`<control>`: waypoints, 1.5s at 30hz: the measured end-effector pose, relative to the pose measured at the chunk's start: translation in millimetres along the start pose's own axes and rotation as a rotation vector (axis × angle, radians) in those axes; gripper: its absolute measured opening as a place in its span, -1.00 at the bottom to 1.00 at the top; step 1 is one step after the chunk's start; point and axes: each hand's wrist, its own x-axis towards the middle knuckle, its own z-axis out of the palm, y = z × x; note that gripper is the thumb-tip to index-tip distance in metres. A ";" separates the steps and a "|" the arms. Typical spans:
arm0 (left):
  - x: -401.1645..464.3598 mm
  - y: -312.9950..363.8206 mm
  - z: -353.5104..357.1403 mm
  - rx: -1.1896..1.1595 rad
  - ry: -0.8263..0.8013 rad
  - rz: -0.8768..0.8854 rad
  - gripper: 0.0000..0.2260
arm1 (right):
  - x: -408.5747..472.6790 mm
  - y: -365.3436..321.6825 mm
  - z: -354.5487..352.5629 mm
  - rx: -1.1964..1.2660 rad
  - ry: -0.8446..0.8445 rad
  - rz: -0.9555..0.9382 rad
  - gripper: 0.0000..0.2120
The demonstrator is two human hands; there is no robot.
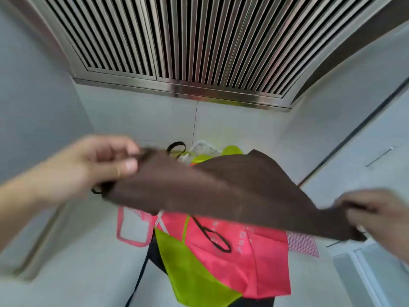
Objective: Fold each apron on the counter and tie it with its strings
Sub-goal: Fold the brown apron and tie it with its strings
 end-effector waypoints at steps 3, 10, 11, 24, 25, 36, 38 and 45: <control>-30.7 -71.1 26.8 0.139 -0.468 -0.394 -0.65 | -8.6 22.1 58.2 -0.111 -0.576 0.123 -0.64; -70.4 -174.1 88.7 0.112 -0.477 -0.649 -0.80 | -25.0 118.5 131.9 -0.420 -0.863 0.415 -0.70; -71.8 -181.9 91.5 0.123 -0.486 -0.683 -0.80 | -25.2 123.5 134.7 -0.426 -0.873 0.432 -0.65; -37.8 -219.0 119.5 0.356 0.050 -0.614 -0.91 | 34.6 159.3 172.9 -0.486 -0.286 0.367 -0.63; -28.3 -218.8 118.6 0.367 0.095 -0.589 -0.92 | 44.9 158.0 173.3 -0.465 -0.224 0.358 -0.61; 24.8 -249.9 123.5 0.421 0.350 -0.694 -0.92 | 131.1 193.3 214.5 -0.153 0.189 0.451 -0.38; 23.6 -254.1 122.3 0.424 0.273 -0.751 -0.81 | 139.4 203.9 218.9 -0.290 0.053 0.346 -0.22; 50.2 -245.1 127.3 0.377 0.113 -0.555 -0.53 | 165.3 192.5 218.2 -0.457 -0.202 0.126 -0.81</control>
